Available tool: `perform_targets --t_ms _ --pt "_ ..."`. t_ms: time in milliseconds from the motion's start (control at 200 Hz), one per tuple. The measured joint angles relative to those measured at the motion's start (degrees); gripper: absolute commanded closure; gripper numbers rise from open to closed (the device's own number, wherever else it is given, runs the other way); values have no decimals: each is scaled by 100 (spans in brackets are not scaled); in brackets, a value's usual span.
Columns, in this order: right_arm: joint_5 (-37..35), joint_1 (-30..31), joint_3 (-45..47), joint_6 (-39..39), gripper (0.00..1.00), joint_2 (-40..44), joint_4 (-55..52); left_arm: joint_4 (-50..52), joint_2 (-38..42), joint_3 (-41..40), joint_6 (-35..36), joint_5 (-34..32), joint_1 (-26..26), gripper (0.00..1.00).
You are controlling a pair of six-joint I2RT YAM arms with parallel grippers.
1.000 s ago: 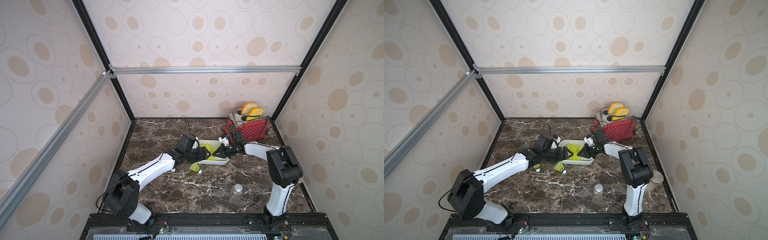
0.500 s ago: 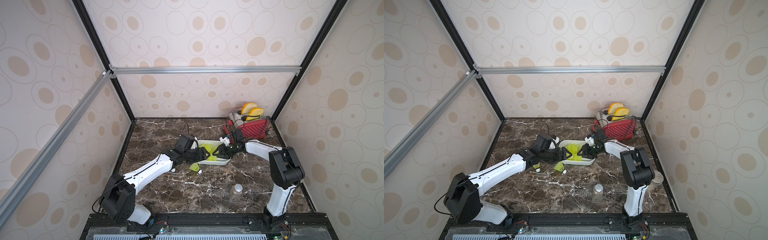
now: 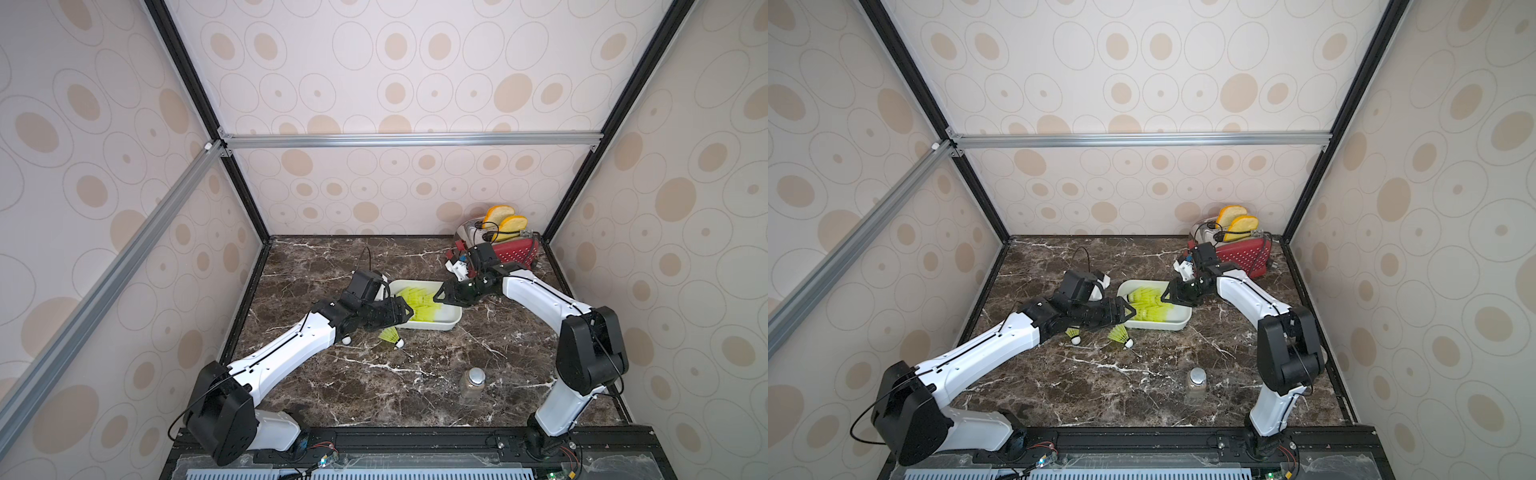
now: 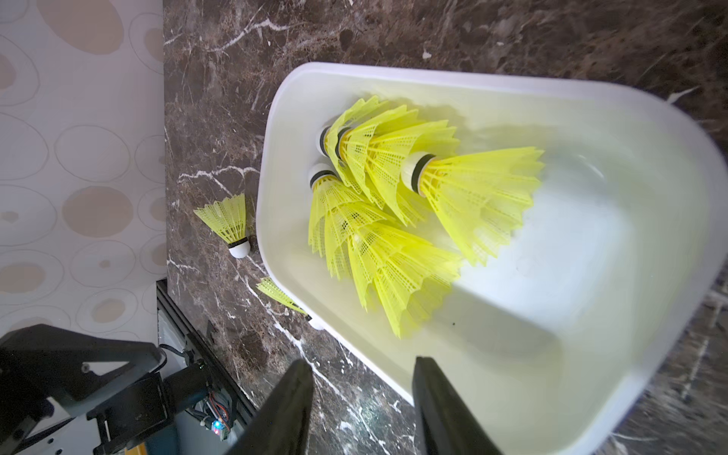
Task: Put the shuttlecocks into the storage box
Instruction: Place the shuttlecock in the storage box, then adjust the shuttlecock at the center of the board.
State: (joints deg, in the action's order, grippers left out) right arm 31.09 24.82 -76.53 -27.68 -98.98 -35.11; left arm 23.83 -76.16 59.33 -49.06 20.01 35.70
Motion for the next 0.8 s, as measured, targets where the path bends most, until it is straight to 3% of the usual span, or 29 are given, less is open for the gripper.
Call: perform_targets --t_ms 205,351,521,801 --pt "-341 348 17 310 54 356 -402 452 343 -426 170 -66 -590 29" --pt "-435 509 151 385 55 675 -535 444 -273 -490 291 -76 -774 42" --pt "-485 516 232 433 55 909 -699 407 -1051 -461 737 -63 -769 49" --pt "-533 518 236 439 55 1091 -815 411 -1655 -85 1650 -85 -769 51"
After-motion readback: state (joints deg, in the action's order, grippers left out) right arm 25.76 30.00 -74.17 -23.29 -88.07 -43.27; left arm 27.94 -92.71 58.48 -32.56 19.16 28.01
